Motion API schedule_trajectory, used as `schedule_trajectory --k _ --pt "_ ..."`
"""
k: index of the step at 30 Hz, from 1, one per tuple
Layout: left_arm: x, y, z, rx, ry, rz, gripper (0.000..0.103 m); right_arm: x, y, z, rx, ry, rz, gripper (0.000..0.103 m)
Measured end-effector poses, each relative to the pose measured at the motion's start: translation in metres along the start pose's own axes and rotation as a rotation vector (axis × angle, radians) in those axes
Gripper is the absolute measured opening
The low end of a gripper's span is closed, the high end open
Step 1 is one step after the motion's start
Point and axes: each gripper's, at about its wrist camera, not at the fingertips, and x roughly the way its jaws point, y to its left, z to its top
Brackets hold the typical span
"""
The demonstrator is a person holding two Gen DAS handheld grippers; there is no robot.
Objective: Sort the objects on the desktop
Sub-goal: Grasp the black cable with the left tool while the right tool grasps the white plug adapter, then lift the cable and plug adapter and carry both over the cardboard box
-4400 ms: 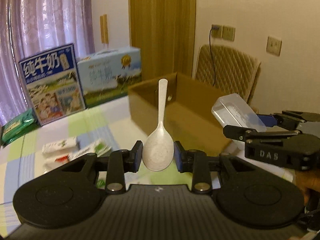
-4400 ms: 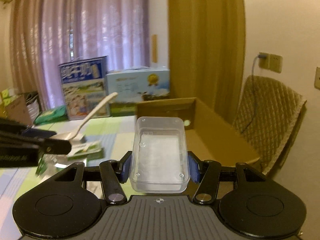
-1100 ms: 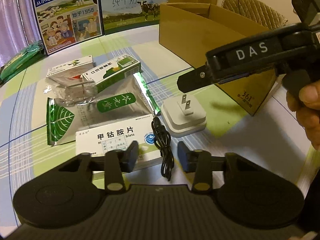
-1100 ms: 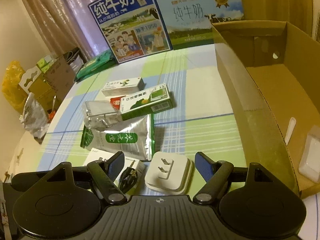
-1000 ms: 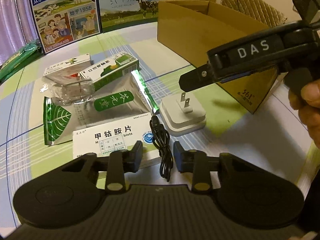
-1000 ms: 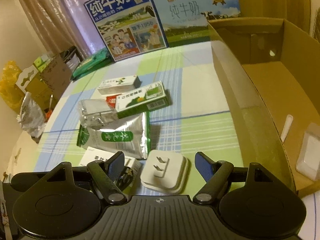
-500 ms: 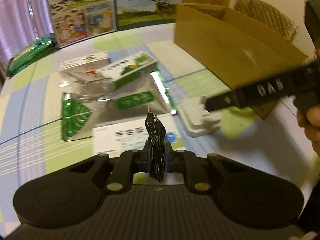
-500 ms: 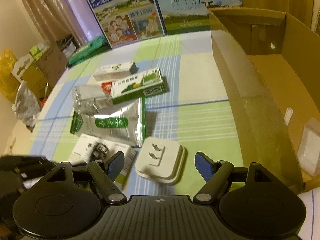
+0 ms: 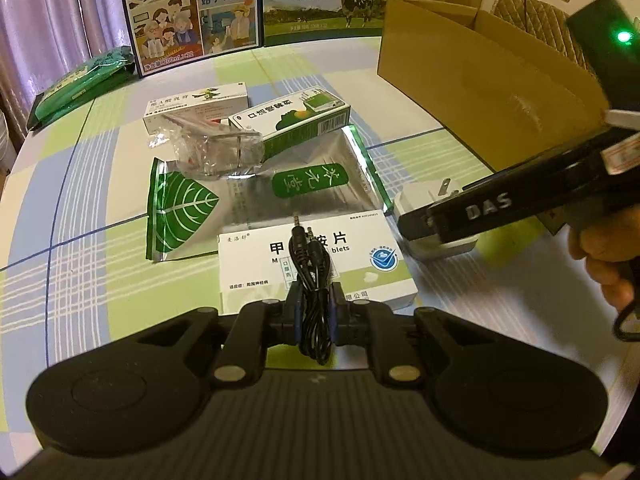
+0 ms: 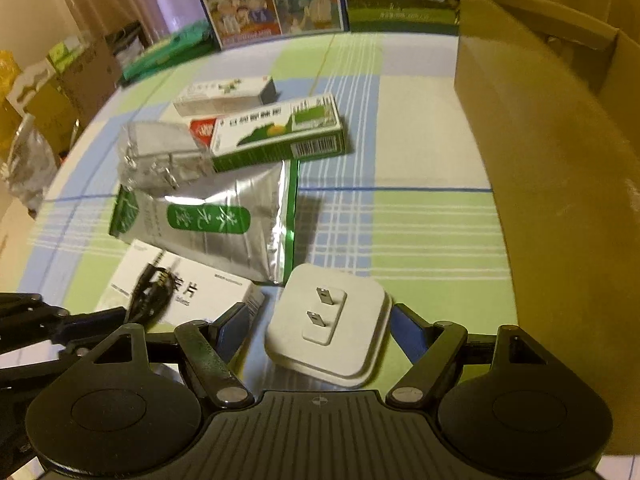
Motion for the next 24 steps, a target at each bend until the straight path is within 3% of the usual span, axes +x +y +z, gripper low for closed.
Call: schedule_trajectory --k 6,16,24 --pt "0.001 0.0 0.0 0.004 0.0 -0.004 0.011 0.002 0.004 -0.007 -0.067 0.014 -0.033 0.068" --pt "0.003 0.003 -0.001 -0.017 -0.007 -0.003 0.027 -0.031 0.005 -0.033 -0.087 -0.007 -0.042 0.065" --pt "0.003 0.003 -0.001 -0.004 -0.007 0.006 0.026 -0.026 0.002 -0.037 -0.058 0.018 -0.043 0.065"
